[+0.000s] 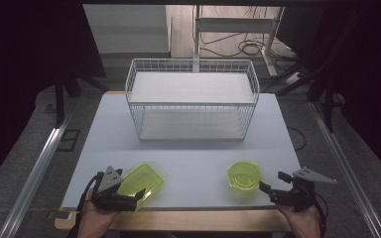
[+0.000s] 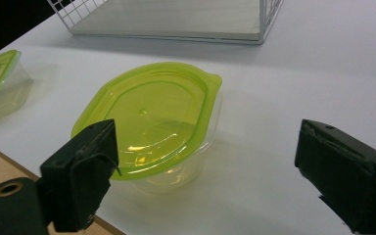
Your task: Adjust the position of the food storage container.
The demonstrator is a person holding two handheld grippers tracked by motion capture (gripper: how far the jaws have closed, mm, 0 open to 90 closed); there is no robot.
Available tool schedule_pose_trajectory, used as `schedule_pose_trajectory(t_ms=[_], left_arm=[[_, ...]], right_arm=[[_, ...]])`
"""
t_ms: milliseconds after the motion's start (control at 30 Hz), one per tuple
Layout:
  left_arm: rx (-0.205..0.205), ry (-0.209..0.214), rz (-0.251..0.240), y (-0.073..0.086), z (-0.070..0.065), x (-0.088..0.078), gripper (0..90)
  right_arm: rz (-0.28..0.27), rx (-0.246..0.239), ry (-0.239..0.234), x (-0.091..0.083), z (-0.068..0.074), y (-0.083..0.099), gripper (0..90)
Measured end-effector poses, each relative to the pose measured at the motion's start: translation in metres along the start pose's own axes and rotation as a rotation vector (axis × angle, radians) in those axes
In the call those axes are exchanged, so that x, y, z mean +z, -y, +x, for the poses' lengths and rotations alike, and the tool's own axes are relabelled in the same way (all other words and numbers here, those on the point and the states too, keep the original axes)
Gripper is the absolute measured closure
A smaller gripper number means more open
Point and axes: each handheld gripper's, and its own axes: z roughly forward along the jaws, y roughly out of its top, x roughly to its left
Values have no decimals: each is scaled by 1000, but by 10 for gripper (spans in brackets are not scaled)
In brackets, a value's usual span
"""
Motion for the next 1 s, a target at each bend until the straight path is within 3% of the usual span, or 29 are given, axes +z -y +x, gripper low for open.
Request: schedule_pose_trajectory(t_ms=[133,300,600,833,867,933,1000], left_arm=[[-4,-14,-26,2,1,-2,31],[12,-23,-8,4,0,2,50],[5,-17,1,6,2,4,55],[13,-27,3,6,0,5,56],[12,-30,1,6,0,5,56],[11,-31,1,6,0,5,57],[8,-33,0,6,1,5,58]], right_arm=[[3,4,0,-2,-1,0,130],[18,-30,20,-1,0,-1,152],[41,-46,21,2,2,-2,205],[55,-79,8,4,9,-9,370],[67,-95,4,5,11,-11,440],[80,-112,-2,7,13,-14,492],[92,-123,-8,8,15,-15,512]])
